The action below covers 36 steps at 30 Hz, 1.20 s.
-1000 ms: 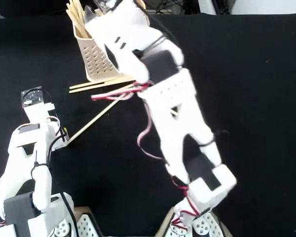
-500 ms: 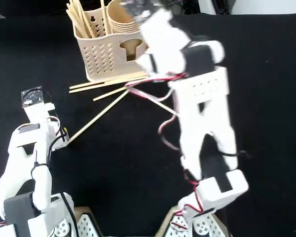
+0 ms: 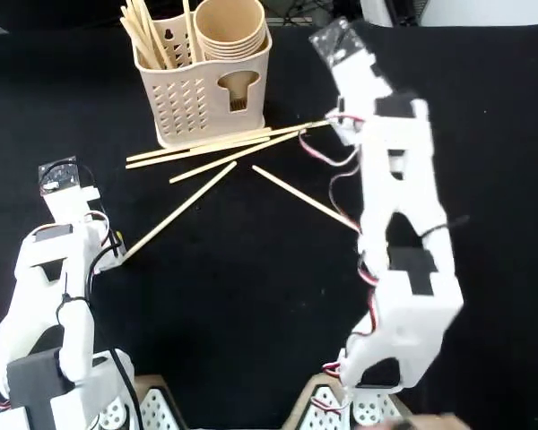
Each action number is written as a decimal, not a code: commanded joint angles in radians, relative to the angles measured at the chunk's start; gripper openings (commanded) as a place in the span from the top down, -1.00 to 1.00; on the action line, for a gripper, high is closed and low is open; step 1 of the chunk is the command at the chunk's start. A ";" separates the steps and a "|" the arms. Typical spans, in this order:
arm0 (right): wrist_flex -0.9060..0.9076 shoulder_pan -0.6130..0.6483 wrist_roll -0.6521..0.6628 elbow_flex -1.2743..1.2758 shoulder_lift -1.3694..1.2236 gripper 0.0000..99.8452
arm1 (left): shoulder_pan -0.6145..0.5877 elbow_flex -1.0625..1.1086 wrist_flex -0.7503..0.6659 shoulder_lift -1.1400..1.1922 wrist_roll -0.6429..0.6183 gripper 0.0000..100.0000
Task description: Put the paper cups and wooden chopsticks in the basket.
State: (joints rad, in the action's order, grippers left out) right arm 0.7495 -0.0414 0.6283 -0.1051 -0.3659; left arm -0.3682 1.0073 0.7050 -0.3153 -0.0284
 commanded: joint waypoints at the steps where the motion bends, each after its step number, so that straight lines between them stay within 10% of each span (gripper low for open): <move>1: -0.394 0.028 0.026 0.028 -0.082 0.65 | 0.018 -0.002 -0.017 -0.005 -0.006 0.66; 12: -0.462 0.098 0.121 -0.417 -0.545 0.65 | 0.018 -0.002 -0.018 -0.005 -0.006 0.66; 24: 0.089 0.124 0.215 -0.875 -0.719 0.65 | 0.018 -0.005 -0.018 -0.003 -0.006 0.66; 36: 0.144 0.152 0.272 -0.875 -0.766 0.65 | 0.018 -0.004 -0.018 -0.003 -0.006 0.66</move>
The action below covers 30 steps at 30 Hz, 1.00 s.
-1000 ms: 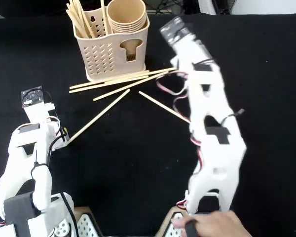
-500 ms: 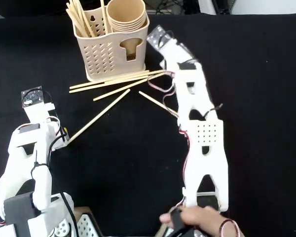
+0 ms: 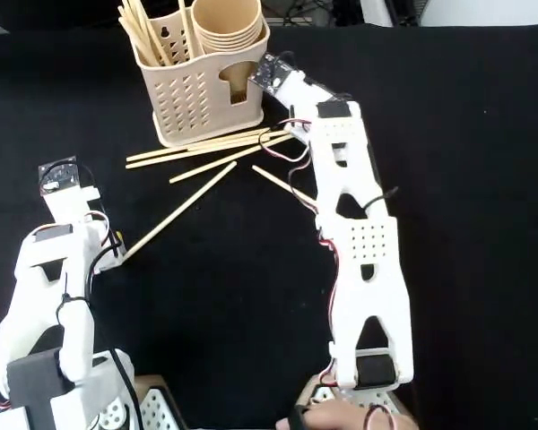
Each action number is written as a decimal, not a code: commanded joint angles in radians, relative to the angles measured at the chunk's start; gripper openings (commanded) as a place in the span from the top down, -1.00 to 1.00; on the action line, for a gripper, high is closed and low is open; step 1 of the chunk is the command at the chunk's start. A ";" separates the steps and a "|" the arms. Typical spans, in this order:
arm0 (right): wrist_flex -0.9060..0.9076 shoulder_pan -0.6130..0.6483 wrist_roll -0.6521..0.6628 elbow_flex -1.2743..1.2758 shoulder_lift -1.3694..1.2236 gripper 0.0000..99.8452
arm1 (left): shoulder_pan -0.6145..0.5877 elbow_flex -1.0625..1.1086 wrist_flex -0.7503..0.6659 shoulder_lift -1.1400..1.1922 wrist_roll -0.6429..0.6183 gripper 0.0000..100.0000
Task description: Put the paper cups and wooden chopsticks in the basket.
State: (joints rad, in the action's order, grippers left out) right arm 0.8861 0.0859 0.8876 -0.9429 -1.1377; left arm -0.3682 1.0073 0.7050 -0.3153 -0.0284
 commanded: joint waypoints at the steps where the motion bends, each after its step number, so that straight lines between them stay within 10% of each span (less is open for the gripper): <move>1: 0.008 0.020 0.011 -0.038 0.007 0.65 | 0.018 -0.004 -0.018 -0.003 -0.006 0.66; 21: -0.002 -0.015 -0.772 -0.150 0.004 0.64 | 0.018 -0.007 -0.018 -0.003 -0.006 0.66; 30: -0.026 0.049 -0.829 -0.150 -0.042 0.64 | 0.018 -0.007 -0.018 -0.003 -0.006 0.66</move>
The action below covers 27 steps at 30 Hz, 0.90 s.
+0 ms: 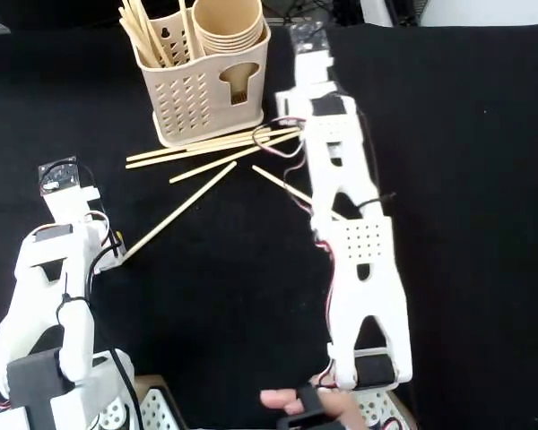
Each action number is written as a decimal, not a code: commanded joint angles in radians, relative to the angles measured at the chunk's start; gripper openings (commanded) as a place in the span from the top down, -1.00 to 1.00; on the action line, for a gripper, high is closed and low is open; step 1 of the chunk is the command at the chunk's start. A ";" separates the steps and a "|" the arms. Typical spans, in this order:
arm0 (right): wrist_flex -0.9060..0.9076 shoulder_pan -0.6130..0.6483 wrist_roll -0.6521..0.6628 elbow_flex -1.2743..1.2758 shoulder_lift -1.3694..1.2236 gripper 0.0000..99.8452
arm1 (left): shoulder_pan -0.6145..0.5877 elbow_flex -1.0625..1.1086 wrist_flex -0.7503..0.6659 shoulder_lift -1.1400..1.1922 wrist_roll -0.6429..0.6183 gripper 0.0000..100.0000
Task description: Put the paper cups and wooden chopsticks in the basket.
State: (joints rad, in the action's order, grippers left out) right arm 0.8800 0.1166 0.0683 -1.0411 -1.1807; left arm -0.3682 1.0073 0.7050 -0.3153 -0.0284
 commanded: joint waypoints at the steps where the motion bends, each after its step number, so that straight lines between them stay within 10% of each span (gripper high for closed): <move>1: -0.015 0.018 -0.009 -0.051 -0.008 0.64 | 0.018 -0.007 -0.018 -0.003 -0.006 0.66; 27: 0.700 0.018 0.086 -0.426 -0.013 0.65 | 0.018 -0.010 -0.018 -0.003 -0.006 0.66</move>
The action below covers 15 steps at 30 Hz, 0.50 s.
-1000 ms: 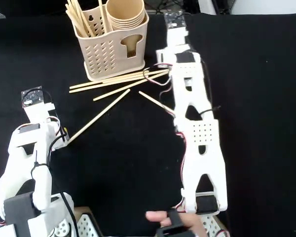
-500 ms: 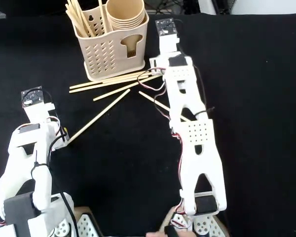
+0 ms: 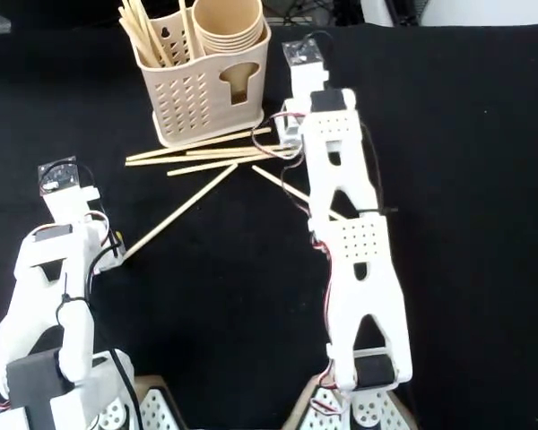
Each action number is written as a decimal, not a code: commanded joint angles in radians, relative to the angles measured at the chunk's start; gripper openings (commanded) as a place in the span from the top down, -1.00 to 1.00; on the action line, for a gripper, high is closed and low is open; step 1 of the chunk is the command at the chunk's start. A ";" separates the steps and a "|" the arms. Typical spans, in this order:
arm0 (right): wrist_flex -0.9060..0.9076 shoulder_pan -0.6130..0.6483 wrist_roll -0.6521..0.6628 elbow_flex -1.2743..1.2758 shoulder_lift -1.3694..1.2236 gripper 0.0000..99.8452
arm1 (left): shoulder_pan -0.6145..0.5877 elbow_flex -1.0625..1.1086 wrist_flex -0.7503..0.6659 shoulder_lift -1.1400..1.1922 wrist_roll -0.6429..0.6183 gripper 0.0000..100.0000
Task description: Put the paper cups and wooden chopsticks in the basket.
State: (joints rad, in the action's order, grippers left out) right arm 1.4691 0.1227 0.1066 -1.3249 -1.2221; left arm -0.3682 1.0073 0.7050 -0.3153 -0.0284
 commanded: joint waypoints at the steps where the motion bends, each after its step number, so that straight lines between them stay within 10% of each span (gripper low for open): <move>1: 0.149 0.015 0.064 -0.182 0.028 0.65 | 0.018 -0.010 -0.018 -0.003 -0.006 0.66; 15: -0.094 0.017 -0.305 -0.344 -0.189 0.65 | 0.018 -0.010 -0.018 -0.003 -0.006 0.66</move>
State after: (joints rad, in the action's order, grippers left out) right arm 1.4154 0.1473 -0.1343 -1.6210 -1.4277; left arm -0.3682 1.0073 0.7050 -0.3153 -0.0284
